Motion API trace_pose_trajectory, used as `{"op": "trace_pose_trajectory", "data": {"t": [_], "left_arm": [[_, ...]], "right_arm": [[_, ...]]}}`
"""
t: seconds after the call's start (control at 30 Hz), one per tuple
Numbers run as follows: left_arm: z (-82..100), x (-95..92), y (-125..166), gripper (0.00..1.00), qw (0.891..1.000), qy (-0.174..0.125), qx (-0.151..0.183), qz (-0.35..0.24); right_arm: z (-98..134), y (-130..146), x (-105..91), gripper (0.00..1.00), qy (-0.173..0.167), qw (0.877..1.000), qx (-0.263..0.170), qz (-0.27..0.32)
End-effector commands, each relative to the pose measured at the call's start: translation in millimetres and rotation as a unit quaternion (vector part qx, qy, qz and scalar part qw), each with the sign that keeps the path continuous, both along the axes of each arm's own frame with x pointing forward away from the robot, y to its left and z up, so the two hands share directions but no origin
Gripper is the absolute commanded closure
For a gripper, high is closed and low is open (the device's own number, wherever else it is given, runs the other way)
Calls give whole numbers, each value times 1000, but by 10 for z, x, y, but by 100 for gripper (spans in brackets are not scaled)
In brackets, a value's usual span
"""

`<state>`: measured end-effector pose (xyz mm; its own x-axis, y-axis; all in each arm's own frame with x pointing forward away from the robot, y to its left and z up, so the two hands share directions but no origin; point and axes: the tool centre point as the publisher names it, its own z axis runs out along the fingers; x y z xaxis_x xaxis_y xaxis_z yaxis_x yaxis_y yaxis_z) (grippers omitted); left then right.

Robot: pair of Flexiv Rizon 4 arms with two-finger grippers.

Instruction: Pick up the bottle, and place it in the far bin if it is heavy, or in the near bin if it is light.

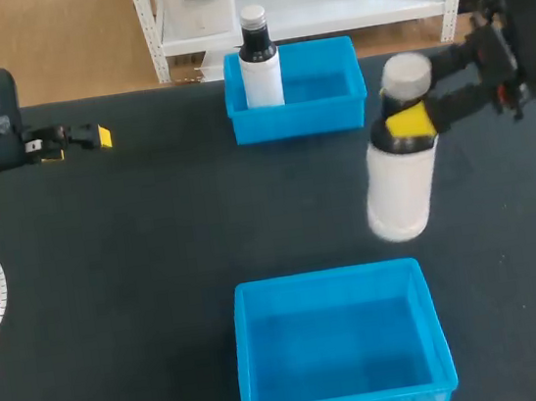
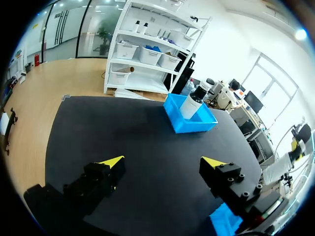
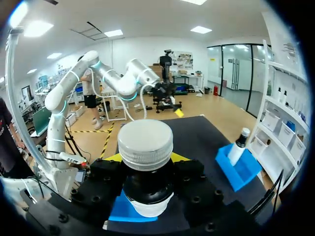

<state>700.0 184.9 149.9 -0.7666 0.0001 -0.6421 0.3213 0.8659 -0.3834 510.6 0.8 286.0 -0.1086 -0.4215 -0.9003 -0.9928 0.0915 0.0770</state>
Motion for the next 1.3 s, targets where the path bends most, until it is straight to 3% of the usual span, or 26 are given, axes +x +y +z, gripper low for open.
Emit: {"op": "trace_pose_trajectory", "data": {"t": [0.03, 0.2, 0.5, 1.3], "left_arm": [[0, 0, 0, 0, 1000, 0, 0, 0], [0, 0, 0, 0, 1000, 0, 0, 0], [0, 0, 0, 0, 1000, 0, 0, 0], [0, 0, 0, 0, 1000, 0, 0, 0]], "right_arm": [[-73, 249, -229, 100, -5, 1000, 0, -1], [-159, 500, -477, 100, 1, 999, -1, 34], [-443, 876, -759, 100, 11, 994, 0, 109], [-1132, 1304, -835, 100, 32, 979, 31, 200]]}}
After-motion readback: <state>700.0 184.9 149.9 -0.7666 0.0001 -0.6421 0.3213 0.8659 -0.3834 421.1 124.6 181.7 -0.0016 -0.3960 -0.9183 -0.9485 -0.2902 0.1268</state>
